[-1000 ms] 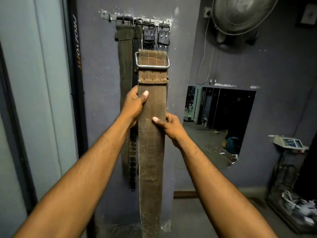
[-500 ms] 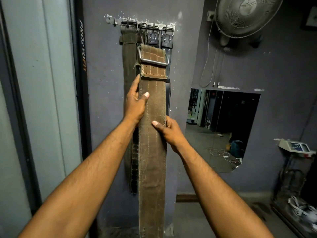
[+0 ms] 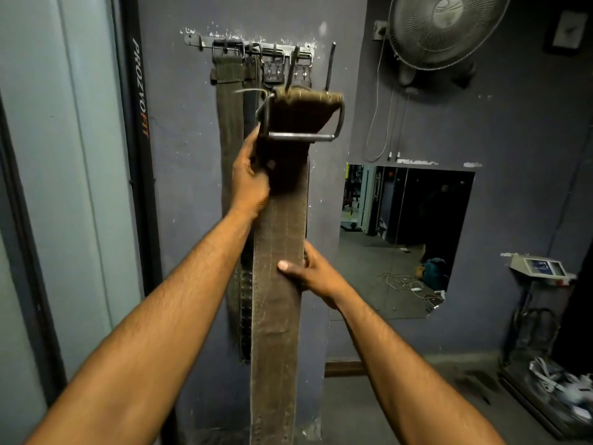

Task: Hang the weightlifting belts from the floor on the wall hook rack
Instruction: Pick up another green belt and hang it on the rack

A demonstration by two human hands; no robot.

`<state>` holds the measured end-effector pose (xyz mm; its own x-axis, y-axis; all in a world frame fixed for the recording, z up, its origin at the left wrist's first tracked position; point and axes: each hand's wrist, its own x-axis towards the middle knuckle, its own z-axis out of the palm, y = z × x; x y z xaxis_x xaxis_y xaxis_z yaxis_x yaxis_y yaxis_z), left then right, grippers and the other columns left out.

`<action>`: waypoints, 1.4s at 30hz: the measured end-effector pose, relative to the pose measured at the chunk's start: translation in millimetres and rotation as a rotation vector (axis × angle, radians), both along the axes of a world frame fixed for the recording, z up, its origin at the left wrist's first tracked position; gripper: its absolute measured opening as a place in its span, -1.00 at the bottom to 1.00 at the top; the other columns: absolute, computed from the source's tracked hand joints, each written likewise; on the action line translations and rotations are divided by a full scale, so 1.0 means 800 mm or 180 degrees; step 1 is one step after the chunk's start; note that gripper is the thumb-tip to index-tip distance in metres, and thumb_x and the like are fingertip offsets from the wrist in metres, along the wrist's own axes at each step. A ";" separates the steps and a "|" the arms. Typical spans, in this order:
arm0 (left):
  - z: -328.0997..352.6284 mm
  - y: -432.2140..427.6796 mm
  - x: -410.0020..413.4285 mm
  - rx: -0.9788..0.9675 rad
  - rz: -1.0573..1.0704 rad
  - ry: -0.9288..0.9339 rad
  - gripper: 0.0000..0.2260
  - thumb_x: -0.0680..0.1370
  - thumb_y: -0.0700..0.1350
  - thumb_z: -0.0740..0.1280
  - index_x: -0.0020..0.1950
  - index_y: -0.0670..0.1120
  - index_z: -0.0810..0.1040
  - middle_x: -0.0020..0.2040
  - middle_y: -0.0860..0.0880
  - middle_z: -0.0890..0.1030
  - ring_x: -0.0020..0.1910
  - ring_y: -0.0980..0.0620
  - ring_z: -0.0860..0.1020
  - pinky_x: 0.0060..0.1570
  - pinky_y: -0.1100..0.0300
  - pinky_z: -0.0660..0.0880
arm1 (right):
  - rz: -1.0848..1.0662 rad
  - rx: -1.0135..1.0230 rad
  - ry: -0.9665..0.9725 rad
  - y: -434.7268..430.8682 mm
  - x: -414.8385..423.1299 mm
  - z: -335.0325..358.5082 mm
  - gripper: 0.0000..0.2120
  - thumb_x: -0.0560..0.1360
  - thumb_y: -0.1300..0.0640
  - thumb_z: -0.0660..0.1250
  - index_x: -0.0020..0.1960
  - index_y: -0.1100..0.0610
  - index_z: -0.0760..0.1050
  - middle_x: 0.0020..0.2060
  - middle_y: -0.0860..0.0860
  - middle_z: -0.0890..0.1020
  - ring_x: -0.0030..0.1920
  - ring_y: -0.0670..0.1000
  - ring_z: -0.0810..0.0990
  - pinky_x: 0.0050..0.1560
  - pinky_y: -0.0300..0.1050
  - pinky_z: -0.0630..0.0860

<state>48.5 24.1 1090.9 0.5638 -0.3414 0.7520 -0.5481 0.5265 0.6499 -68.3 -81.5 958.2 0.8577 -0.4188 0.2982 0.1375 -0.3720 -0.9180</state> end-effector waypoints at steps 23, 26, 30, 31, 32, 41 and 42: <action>0.021 -0.016 -0.006 0.0132 0.0238 0.0339 -0.64 0.63 0.02 0.21 0.38 -0.06 0.51 0.32 -0.07 0.58 0.34 -0.02 0.51 0.37 -0.05 0.46 | 0.0120 0.0202 0.0617 -0.013 -0.021 -0.112 -0.64 0.55 0.09 0.43 0.32 0.03 0.47 0.18 0.03 0.67 0.13 0.02 0.69 0.08 -0.03 0.65; 0.021 -0.018 -0.004 0.0160 0.0283 0.0428 -0.67 0.63 -0.05 0.23 0.38 -0.05 0.51 0.31 -0.06 0.58 0.32 0.00 0.52 0.36 -0.02 0.47 | 0.0186 0.0191 0.0721 -0.006 -0.020 -0.130 -0.68 0.56 0.14 0.42 0.29 0.00 0.47 0.17 0.00 0.66 0.14 -0.02 0.67 0.05 -0.07 0.65; 0.017 -0.027 0.014 0.0414 0.0377 0.0473 -0.55 0.60 -0.25 0.24 0.45 0.09 0.43 0.41 -0.02 0.50 0.41 0.00 0.45 0.39 -0.06 0.45 | 0.0093 0.0219 0.0768 -0.002 -0.021 -0.142 -0.73 0.57 0.17 0.40 0.23 -0.01 0.48 0.13 0.01 0.66 0.06 -0.07 0.68 0.05 -0.05 0.68; 0.016 -0.024 0.011 0.0462 0.0372 0.0496 -0.52 0.59 -0.28 0.23 0.47 0.09 0.41 0.43 -0.02 0.48 0.42 0.00 0.44 0.40 -0.04 0.44 | 0.0126 0.0194 0.0849 -0.001 -0.022 -0.142 -0.74 0.56 0.15 0.41 0.22 -0.02 0.50 0.14 0.02 0.67 0.09 -0.03 0.68 0.09 0.00 0.67; 0.014 -0.025 0.011 0.0483 0.0359 0.0511 -0.50 0.59 -0.30 0.23 0.48 0.09 0.40 0.44 -0.02 0.47 0.42 0.00 0.43 0.40 -0.03 0.44 | 0.0166 0.0153 0.0959 -0.002 -0.023 -0.139 -0.74 0.55 0.12 0.43 0.21 -0.03 0.51 0.15 0.01 0.67 0.12 0.01 0.68 0.14 0.05 0.65; -0.029 -0.033 0.001 0.0775 0.0252 0.0618 -0.52 0.57 -0.09 0.31 0.50 0.00 0.34 0.39 -0.06 0.50 0.34 -0.01 0.49 0.36 -0.06 0.46 | -0.0727 0.0614 -0.0753 -0.005 0.016 0.046 -0.65 0.61 -0.08 0.32 0.28 0.11 0.48 0.10 0.04 0.64 0.07 0.01 0.64 -0.07 -0.13 0.58; -0.033 -0.035 -0.001 0.0816 0.0255 0.0612 -0.49 0.53 0.01 0.31 0.48 -0.01 0.36 0.34 -0.05 0.53 0.30 -0.01 0.51 0.34 -0.07 0.48 | -0.0855 0.0646 -0.0883 -0.008 0.026 0.063 -0.68 0.62 -0.04 0.31 0.29 0.10 0.47 0.08 0.05 0.64 0.05 0.02 0.64 -0.09 -0.13 0.60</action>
